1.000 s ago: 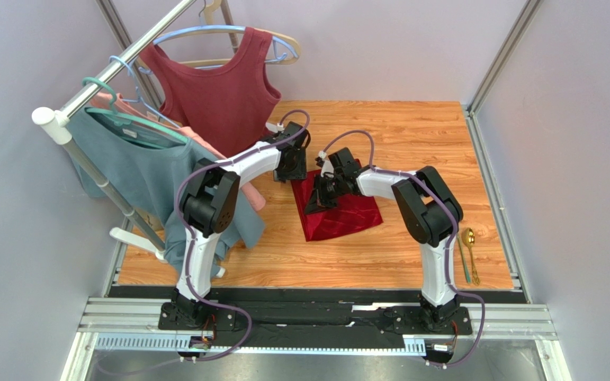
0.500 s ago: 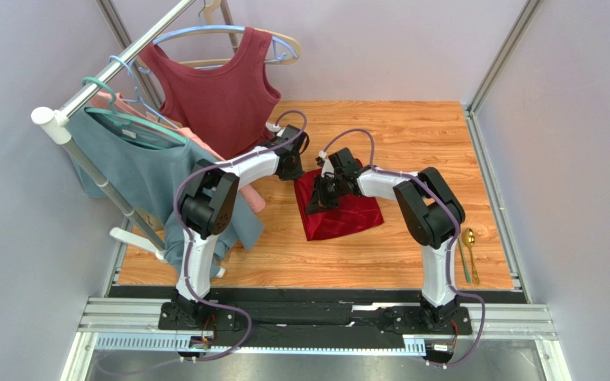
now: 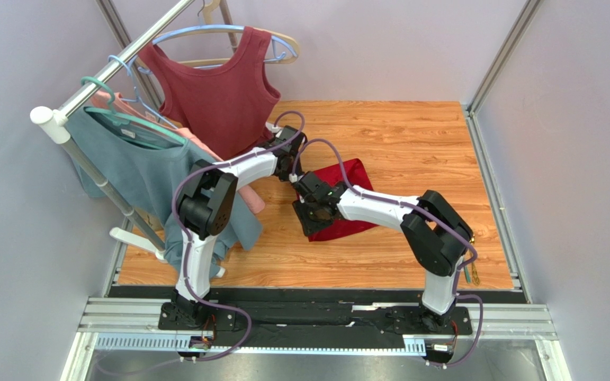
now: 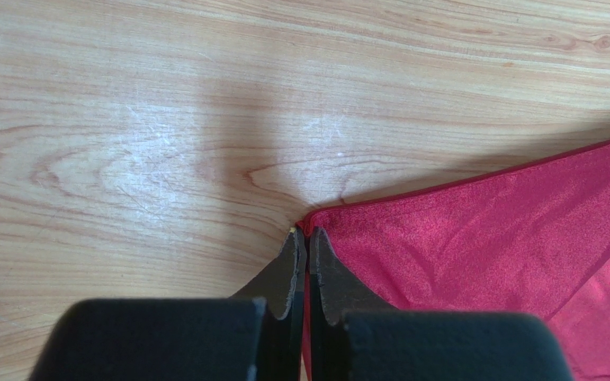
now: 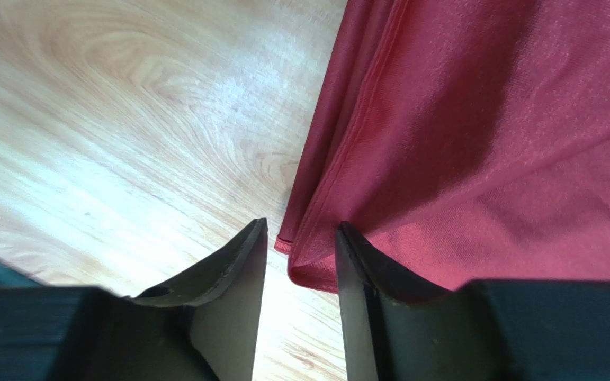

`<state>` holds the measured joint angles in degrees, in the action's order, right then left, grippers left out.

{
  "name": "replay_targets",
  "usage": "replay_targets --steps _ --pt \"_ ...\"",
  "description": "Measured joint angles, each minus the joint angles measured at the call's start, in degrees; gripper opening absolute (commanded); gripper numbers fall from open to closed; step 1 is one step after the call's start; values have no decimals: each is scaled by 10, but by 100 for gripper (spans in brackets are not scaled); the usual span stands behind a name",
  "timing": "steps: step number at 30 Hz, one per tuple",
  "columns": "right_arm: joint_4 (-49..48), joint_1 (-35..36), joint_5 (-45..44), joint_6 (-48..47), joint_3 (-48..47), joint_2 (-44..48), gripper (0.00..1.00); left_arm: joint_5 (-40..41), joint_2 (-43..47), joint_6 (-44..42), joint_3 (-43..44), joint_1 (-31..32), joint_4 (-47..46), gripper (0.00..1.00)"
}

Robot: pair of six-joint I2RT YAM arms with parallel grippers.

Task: Fold the napkin into a case and place the utensils inside
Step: Pick up the upper triangle-folded napkin from the center of the board.

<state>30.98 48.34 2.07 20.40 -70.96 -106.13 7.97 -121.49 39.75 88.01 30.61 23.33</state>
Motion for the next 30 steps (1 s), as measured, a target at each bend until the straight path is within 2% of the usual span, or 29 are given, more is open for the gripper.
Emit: replay_targets --steps 13,23,30 --pt "27 62 -148 -7 -9 -26 44 -11 4 15 -6 0 0 0" --pt "29 84 -183 6 -16 -30 48 -21 4 17 -7 -4 0 0" --pt "70 88 -193 -2 -36 -4 49 -21 8 17 -15 -4 -11 0"
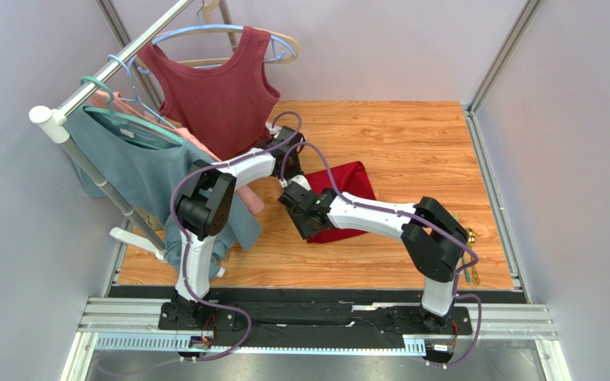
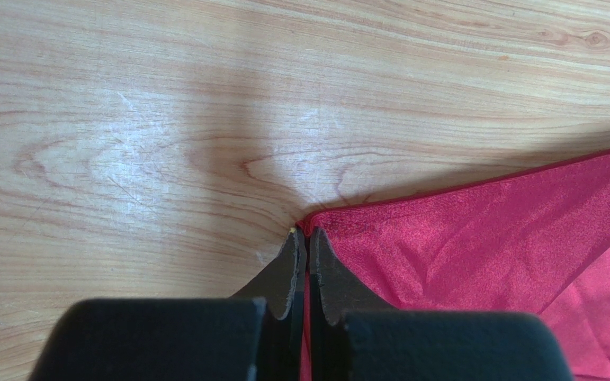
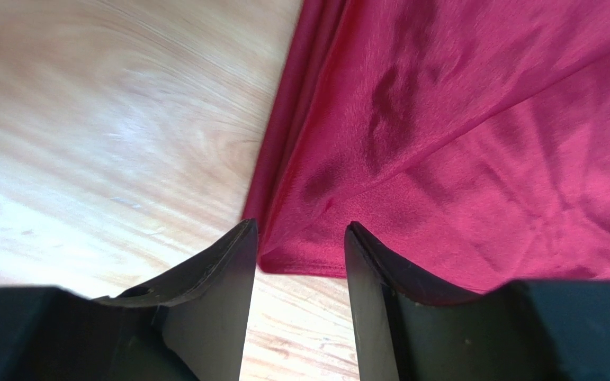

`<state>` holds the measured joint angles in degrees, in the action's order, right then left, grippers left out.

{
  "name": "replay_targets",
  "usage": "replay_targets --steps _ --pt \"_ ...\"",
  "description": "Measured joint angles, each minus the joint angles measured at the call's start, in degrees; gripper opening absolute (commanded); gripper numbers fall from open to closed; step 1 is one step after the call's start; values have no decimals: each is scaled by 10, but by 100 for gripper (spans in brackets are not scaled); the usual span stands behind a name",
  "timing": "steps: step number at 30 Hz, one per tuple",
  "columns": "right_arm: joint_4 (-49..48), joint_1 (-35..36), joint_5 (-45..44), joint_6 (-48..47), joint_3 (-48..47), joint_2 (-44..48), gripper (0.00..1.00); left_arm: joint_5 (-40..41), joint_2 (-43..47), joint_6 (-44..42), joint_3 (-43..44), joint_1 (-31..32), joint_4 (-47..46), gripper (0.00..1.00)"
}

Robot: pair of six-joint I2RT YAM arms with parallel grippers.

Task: Fold the napkin into a case and place the utensils inside
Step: Pick up the upper triangle-folded napkin from the center of the board.

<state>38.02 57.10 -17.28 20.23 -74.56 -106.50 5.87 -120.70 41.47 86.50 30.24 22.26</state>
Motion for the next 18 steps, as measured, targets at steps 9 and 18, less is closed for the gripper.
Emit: replay_targets --steps 9,18 --pt "-7 2 30 -3 -16 9 48 -1 1 0 -2 0 -3 0" --pt "-40 2 44 11 4 -39 44 -9 1 0 -3 -3 -3 0"
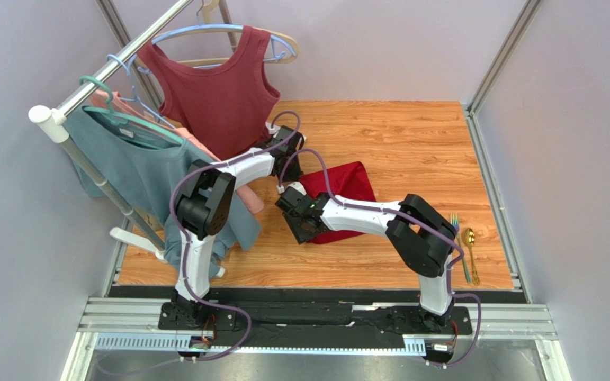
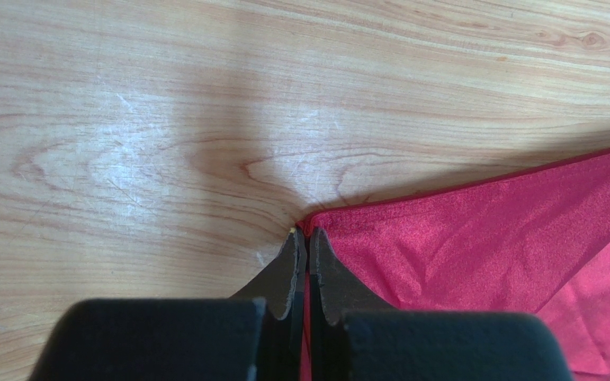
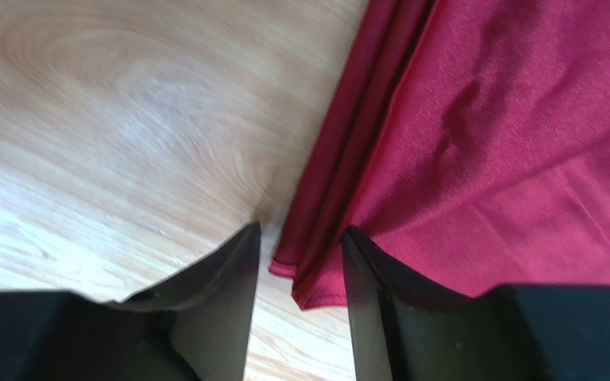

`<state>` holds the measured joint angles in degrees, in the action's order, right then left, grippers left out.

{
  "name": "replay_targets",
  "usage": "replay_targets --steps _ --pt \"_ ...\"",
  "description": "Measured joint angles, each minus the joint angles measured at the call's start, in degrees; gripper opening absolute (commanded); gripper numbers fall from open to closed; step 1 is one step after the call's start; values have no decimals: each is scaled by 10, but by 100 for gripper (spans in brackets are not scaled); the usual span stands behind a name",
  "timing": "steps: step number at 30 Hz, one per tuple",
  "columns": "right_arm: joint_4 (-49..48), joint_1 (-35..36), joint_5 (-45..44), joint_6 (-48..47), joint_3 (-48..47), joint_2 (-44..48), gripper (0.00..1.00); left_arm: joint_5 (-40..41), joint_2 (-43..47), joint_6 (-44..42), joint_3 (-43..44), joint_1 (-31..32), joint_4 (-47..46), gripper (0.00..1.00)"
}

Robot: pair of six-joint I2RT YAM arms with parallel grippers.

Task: Fold the napkin into a case and place the utensils inside
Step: Pick up the upper triangle-folded napkin from the center of the board, then turn over the upper triangle folded napkin at the center of the board.

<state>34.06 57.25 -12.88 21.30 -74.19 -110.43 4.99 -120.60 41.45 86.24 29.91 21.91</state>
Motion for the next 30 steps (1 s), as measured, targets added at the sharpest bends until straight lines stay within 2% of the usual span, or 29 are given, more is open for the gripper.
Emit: replay_targets --steps 2,5,6,8,9,14,18,23,30 --pt "-5 1 0 6 1 -2 42 0 0 0 0 0 -1 0" --pt "-9 3 0 13 3 -2 31 0 0 -2 -1 0 -2 0" --pt "-11 3 -1 15 3 -2 21 0 0 -3 -3 0 -4 0" --pt "-13 5 -6 19 3 -3 10 0 2 -4 -5 0 -7 0" --pt "-13 5 -10 20 3 -4 0 -1 3 -6 -7 0 -9 0" --pt "-3 12 -23 30 -3 -5 0 1 17 -26 -26 -1 -15 0" --pt "8 40 6 45 -5 4 0 10 64 -40 -56 -1 31 0" --pt "-1 80 73 60 -29 40 0 33 191 -55 -83 2 118 0" --pt "-127 100 224 112 -37 169 0 97 408 -89 -96 7 205 0"
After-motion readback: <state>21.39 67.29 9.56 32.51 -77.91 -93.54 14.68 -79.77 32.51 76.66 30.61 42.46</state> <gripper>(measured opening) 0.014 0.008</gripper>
